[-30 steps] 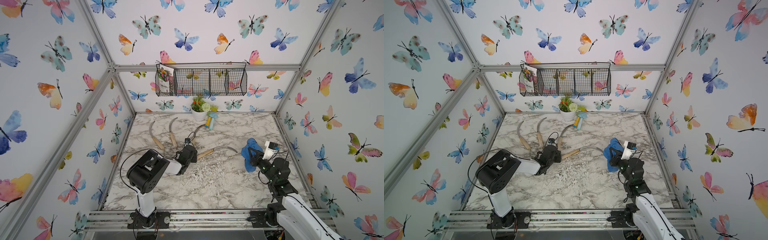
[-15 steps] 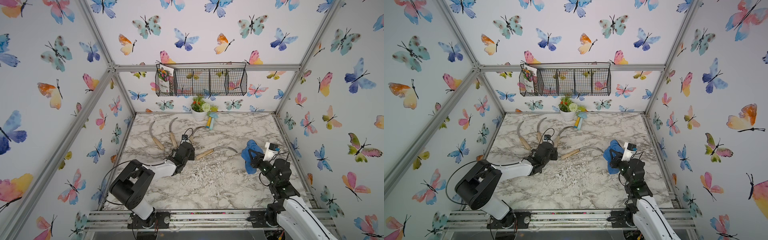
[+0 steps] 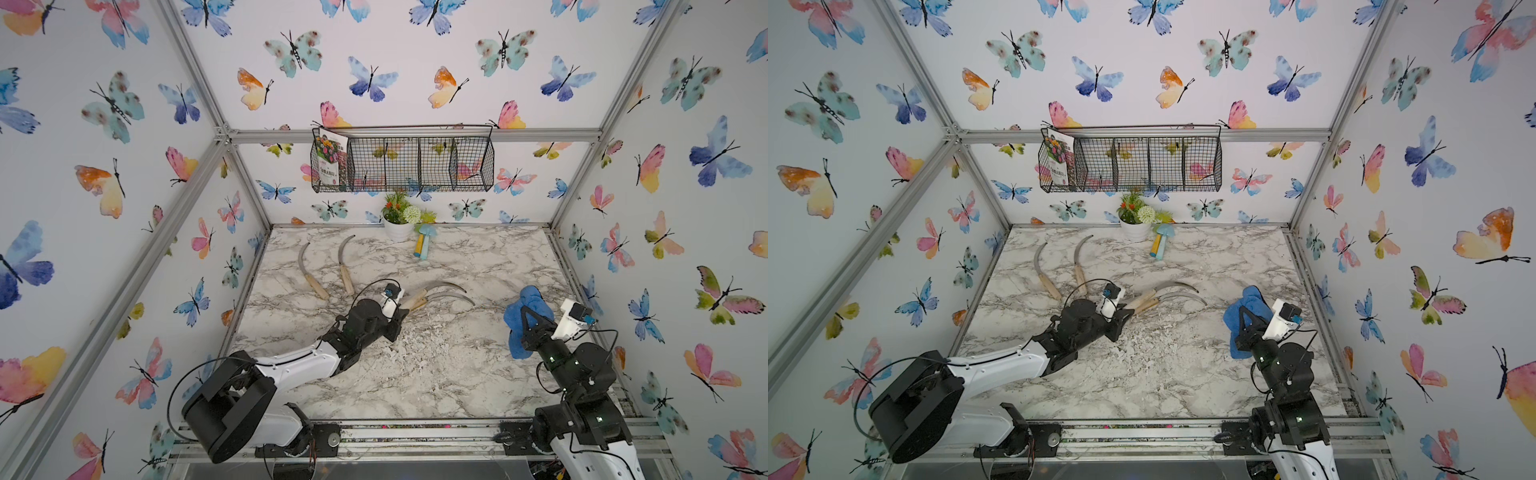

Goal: Wipe small sickles with rags
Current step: Pick up the small sickle from the center of the board, then wipe the small sickle.

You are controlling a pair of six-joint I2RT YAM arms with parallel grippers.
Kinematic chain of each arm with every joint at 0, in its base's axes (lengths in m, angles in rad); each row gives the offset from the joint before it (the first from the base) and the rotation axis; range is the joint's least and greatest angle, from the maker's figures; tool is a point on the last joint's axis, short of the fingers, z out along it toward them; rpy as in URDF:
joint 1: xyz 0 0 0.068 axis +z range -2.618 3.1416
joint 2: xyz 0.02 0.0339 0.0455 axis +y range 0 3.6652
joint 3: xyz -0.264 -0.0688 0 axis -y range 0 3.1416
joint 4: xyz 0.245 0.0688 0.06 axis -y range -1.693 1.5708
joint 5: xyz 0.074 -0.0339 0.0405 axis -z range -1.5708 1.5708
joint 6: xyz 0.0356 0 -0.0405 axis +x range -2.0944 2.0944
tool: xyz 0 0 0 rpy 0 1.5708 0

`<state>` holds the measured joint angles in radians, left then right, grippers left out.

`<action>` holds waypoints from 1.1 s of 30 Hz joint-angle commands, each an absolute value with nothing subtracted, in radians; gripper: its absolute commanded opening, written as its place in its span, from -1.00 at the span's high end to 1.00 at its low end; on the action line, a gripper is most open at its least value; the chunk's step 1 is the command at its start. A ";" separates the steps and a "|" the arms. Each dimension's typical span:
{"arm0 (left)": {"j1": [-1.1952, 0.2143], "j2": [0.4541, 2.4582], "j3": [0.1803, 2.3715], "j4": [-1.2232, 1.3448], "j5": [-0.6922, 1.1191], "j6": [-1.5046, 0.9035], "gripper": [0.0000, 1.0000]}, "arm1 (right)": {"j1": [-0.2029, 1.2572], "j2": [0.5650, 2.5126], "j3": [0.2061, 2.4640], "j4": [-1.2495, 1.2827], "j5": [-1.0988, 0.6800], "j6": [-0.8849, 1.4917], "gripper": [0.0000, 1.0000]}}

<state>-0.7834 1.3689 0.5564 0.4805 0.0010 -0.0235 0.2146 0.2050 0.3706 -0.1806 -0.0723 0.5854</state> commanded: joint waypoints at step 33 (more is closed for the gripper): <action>-0.910 1.631 0.672 0.705 0.278 0.105 1.00 | 0.234 0.712 0.567 -0.253 -0.188 0.537 0.96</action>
